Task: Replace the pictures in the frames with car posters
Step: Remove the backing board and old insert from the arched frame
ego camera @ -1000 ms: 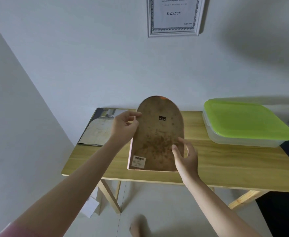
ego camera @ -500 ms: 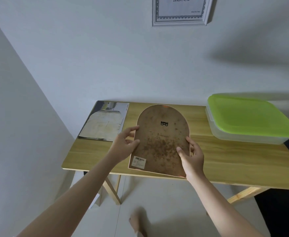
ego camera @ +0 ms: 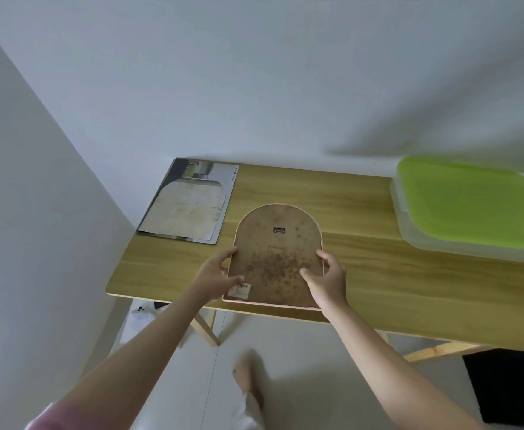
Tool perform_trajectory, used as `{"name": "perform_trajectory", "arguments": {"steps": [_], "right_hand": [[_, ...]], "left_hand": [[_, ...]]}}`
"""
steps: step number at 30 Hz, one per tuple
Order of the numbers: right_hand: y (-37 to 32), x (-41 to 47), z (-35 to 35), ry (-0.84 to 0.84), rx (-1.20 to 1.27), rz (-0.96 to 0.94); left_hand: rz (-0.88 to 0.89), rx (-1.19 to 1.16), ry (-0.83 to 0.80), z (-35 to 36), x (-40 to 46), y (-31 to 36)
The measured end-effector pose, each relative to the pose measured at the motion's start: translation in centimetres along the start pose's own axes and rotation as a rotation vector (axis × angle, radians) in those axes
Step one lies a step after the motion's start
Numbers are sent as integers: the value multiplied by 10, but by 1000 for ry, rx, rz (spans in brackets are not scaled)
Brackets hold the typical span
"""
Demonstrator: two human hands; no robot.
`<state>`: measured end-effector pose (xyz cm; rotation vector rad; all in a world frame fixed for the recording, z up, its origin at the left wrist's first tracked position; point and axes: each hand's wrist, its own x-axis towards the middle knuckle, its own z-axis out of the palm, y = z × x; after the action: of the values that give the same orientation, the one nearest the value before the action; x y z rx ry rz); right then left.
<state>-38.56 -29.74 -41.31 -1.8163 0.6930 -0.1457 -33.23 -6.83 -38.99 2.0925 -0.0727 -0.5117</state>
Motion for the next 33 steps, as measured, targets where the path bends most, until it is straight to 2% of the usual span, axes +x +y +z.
{"name": "perform_trajectory", "arguments": {"steps": [10, 16, 22, 27, 33], "right_hand": [[1, 29, 38, -142, -220, -20], [13, 31, 41, -169, -286, -73], [1, 48, 41, -178, -352, -162], [-31, 85, 59, -161, -424, -316], [-61, 132, 79, -333, -675, -380]], "left_hand": [[-92, 13, 54, -15, 31, -30], [-63, 27, 69, -16, 35, -41], [39, 76, 78, -13, 33, -54], [50, 88, -10, -19, 33, -63], [86, 185, -85, -23, 34, -78]]}}
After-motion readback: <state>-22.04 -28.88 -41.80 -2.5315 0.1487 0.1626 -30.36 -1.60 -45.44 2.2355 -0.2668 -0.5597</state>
